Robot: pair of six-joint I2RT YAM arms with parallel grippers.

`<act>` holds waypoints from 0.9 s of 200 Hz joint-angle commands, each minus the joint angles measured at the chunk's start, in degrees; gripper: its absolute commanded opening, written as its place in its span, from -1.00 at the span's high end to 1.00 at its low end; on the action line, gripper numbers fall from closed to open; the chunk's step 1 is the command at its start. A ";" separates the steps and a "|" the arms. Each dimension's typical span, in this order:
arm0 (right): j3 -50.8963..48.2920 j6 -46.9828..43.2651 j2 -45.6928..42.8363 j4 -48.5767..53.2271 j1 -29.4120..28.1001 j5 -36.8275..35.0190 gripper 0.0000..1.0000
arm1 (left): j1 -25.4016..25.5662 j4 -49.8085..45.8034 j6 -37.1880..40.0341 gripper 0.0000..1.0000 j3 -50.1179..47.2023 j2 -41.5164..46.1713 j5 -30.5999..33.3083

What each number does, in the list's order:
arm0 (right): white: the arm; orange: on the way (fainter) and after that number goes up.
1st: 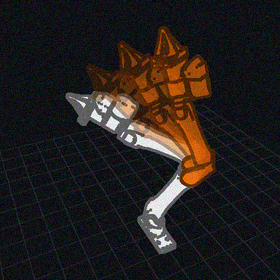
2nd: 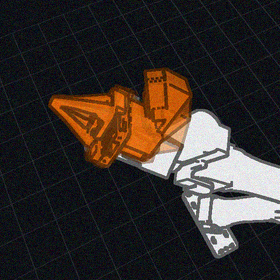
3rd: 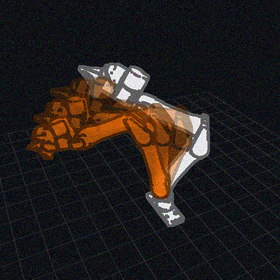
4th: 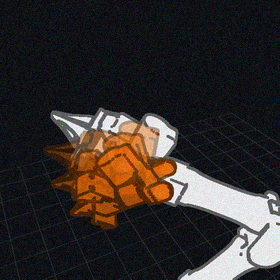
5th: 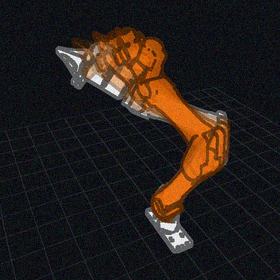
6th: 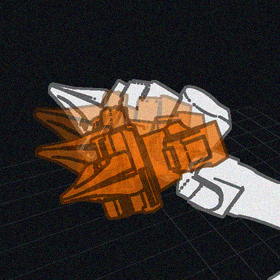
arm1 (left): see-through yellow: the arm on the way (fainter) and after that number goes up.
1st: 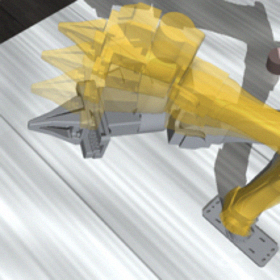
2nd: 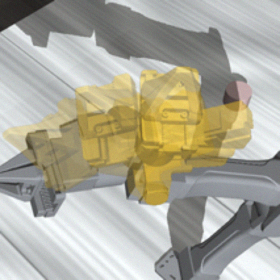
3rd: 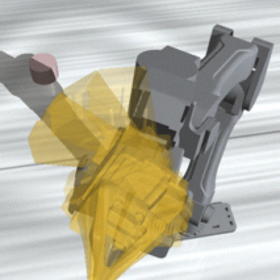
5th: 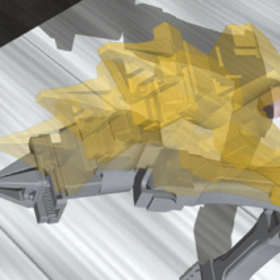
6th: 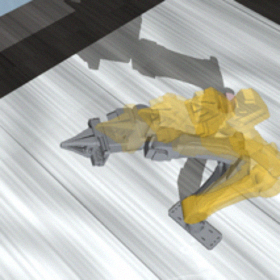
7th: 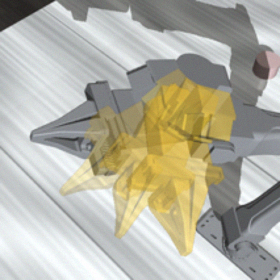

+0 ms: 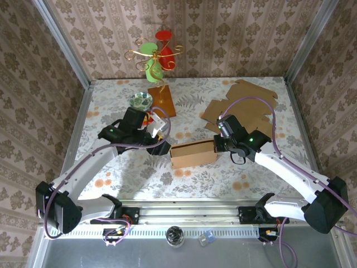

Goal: Fold the paper box

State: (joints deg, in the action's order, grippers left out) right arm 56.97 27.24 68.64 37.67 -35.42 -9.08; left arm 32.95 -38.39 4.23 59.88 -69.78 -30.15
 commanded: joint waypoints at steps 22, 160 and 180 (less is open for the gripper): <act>0.46 0.99 0.70 3.03 -0.45 -0.84 1.00 | 1.05 -3.78 2.61 0.03 2.77 -1.98 1.58; 0.27 1.19 0.88 2.87 -0.43 -0.41 1.00 | 2.29 -3.93 3.21 0.71 4.12 -5.84 3.47; 0.29 1.32 0.94 2.89 -0.43 -0.50 1.00 | 2.47 -4.05 3.07 0.81 4.04 -5.90 3.30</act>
State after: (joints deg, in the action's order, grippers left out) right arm 56.97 27.46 68.64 37.65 -35.42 -9.06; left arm 34.89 -41.25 7.27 62.41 -75.40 -26.11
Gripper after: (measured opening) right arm 0.066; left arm 0.120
